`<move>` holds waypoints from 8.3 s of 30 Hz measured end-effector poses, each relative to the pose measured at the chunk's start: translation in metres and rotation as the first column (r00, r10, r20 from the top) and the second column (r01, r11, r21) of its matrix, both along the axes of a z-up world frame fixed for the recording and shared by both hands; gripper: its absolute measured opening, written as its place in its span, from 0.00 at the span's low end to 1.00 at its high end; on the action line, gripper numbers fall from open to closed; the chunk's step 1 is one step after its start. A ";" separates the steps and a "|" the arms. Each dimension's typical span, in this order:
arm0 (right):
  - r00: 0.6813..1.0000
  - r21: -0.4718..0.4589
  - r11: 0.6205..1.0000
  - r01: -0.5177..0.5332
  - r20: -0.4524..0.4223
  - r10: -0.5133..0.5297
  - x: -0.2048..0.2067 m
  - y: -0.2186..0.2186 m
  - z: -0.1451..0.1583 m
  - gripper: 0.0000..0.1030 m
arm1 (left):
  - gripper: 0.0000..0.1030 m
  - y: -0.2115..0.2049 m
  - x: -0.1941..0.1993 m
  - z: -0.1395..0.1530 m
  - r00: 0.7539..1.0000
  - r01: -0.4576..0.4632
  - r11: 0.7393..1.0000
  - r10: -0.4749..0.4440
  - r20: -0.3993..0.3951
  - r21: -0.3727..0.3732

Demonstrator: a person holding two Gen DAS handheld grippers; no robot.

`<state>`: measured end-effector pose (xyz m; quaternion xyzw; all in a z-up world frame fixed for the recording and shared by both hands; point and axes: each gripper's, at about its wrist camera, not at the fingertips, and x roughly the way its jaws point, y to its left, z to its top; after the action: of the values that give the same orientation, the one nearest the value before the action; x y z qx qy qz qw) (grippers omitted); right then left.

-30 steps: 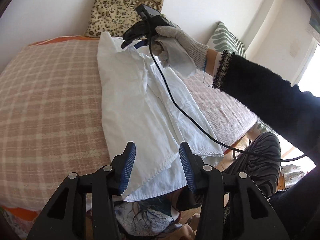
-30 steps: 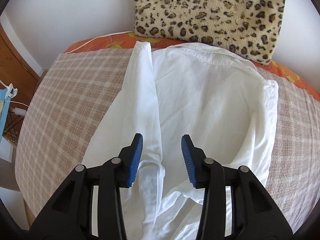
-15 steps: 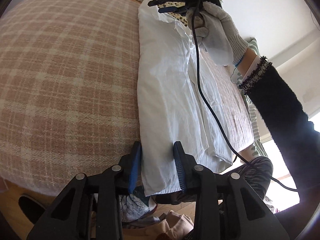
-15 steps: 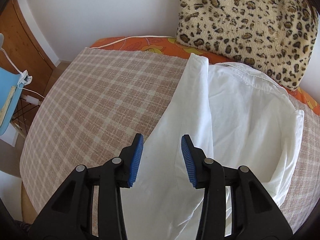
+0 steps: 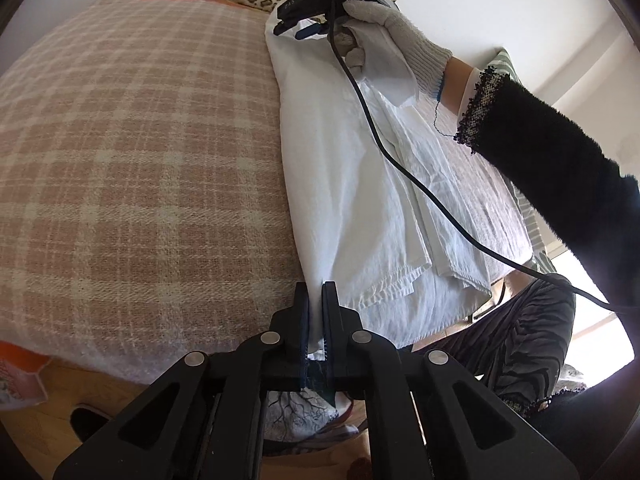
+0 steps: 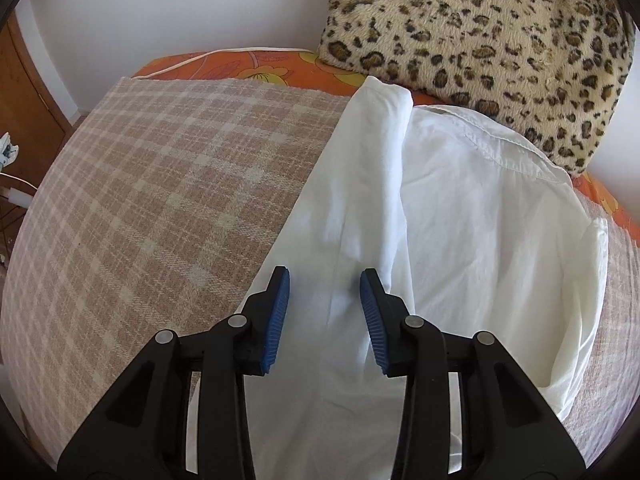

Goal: Fold small clothes

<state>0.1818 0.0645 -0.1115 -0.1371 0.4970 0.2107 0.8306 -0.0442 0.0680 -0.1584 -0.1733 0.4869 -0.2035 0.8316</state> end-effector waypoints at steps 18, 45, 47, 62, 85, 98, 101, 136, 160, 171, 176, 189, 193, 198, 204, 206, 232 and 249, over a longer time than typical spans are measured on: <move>0.912 0.079 0.913 -0.399 -0.069 0.404 -0.223 -0.026 -0.003 0.33 | 0.21 0.052 0.030 0.089 0.950 -0.195 0.978 0.172 0.259 0.067; 0.959 0.404 0.885 0.232 -0.245 -0.139 -0.338 -0.293 -0.001 0.41 | 0.52 -0.008 0.061 0.032 0.995 0.080 0.988 -0.086 0.042 0.131; 0.955 0.426 0.875 0.229 -0.273 -0.117 -0.337 -0.295 -0.006 0.41 | 0.52 -0.010 0.057 0.026 0.997 0.080 0.989 -0.082 0.011 0.124; 0.906 0.567 0.783 0.255 -0.423 0.011 -0.350 -0.299 -0.038 0.41 | 0.49 -0.009 0.014 0.009 0.991 0.104 0.994 -0.106 -0.083 -0.024; 0.900 0.512 0.828 0.229 -0.436 0.021 -0.356 -0.296 -0.037 0.29 | 0.13 0.000 0.011 0.004 0.991 0.048 0.998 -0.053 -0.119 -0.045; 0.875 0.620 0.734 0.279 -0.479 0.072 -0.347 -0.293 -0.040 0.09 | 0.07 -0.011 0.004 0.017 0.994 0.082 0.995 -0.086 -0.075 -0.048; 0.880 0.669 0.686 0.286 -0.466 0.087 -0.343 -0.297 -0.032 0.09 | 0.06 -0.011 0.008 0.025 0.994 0.083 0.992 -0.089 -0.066 -0.095; 0.891 0.629 0.660 0.412 -0.430 -0.146 -0.152 -0.293 -0.009 0.08 | 0.06 -0.015 0.199 0.042 0.997 -0.071 0.986 0.073 0.010 -0.149; 0.955 0.634 0.718 0.288 -0.242 -0.170 -0.142 -0.290 0.029 0.44 | 0.45 0.025 0.191 0.050 0.962 -0.265 0.960 0.269 0.038 -0.087; 0.987 0.541 0.840 -0.035 -0.114 0.114 -0.210 -0.193 0.019 0.30 | 0.43 -0.048 0.163 0.060 0.985 -0.033 0.998 0.023 0.169 0.055; 0.983 0.446 0.893 -0.056 -0.132 0.127 -0.213 -0.169 -0.010 0.30 | 0.43 -0.060 0.181 0.035 0.993 -0.008 0.996 -0.003 0.115 0.093; 0.993 0.373 0.926 -0.061 -0.070 0.093 -0.206 -0.171 -0.009 0.20 | 0.17 -0.051 0.189 0.021 0.986 -0.106 0.964 0.070 0.150 0.242; 0.997 0.430 0.903 -0.023 -0.054 0.051 -0.206 -0.196 0.014 0.20 | 0.18 -0.037 0.175 0.035 0.979 -0.123 0.973 0.087 0.185 0.197; 0.999 0.415 0.910 -0.014 -0.023 0.026 -0.231 -0.222 0.021 0.20 | 0.18 -0.052 0.142 0.039 0.978 -0.048 0.979 0.006 0.207 0.196; 0.999 0.339 0.941 0.026 -0.027 -0.018 -0.257 -0.248 0.005 0.20 | 0.18 -0.063 0.125 0.012 0.985 0.002 0.957 -0.052 0.164 0.291; 0.997 0.330 0.942 0.054 -0.063 -0.036 -0.251 -0.252 -0.010 0.20 | 0.18 -0.058 0.124 0.011 0.984 0.001 0.965 -0.047 0.172 0.261; 0.984 0.442 0.885 0.146 0.027 -0.176 -0.142 -0.283 0.070 0.30 | 0.43 -0.007 0.236 0.084 0.981 -0.062 0.985 0.030 0.194 0.161; 0.993 0.376 0.919 0.118 -0.022 -0.118 -0.019 -0.256 0.033 0.30 | 0.43 0.001 0.396 0.038 0.984 -0.066 0.974 0.028 0.177 0.217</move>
<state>0.1624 -0.1911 -0.0783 0.0550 0.4543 0.2516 0.8528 0.3522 0.0693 -0.1205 -0.0725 0.4283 -0.1423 0.8894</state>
